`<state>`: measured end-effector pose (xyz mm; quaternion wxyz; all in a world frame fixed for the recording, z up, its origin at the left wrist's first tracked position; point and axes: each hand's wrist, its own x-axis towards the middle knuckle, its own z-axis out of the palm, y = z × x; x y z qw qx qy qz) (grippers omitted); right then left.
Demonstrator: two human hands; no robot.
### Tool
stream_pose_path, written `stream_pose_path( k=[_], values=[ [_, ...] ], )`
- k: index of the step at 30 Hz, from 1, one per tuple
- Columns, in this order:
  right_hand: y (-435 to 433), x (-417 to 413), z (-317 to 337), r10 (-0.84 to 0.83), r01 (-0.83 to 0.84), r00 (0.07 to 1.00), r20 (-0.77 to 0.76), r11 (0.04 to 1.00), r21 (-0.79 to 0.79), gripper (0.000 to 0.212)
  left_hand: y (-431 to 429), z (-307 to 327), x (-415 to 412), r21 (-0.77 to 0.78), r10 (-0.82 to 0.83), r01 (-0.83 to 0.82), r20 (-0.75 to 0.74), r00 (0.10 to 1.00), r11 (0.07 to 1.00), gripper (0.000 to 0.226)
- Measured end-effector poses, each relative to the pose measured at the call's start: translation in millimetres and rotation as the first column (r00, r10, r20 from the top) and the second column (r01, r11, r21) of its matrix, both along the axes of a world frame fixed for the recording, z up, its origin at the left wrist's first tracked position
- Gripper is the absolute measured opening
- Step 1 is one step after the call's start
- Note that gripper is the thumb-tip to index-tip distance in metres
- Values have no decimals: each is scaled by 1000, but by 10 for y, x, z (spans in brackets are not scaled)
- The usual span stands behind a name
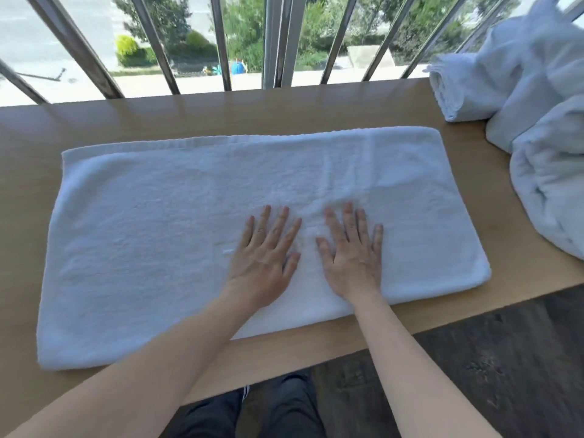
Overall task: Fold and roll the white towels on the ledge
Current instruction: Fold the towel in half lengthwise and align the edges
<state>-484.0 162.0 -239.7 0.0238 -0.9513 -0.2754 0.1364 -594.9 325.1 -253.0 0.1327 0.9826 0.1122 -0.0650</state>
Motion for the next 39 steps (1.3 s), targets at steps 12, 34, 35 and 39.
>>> stream_pose_path(
  k=[12, 34, 35, 39],
  values=[
    [-1161, 1179, 12, -337, 337, 942, 10, 942, 3, 61, -620, 114, 1672, 3, -141, 141, 9, 990, 990, 65],
    [-1751, 1519, 343, -460, 538, 839, -290, 780, 319, 39, -1480, -5, 3824, -66, -122, 137, 186, 975, 988, 71],
    [-1733, 1511, 385, -413, 502, 860, -300, 792, 347, 39, -1467, 9, 3796, -128, -97, 128, 227, 969, 983, 70],
    [-1570, 1462, 467, -271, 461, 862, -428, 770, 442, 38, -1352, 129, 3671, -411, 42, 81, 283, 958, 908, 57]
  ],
)
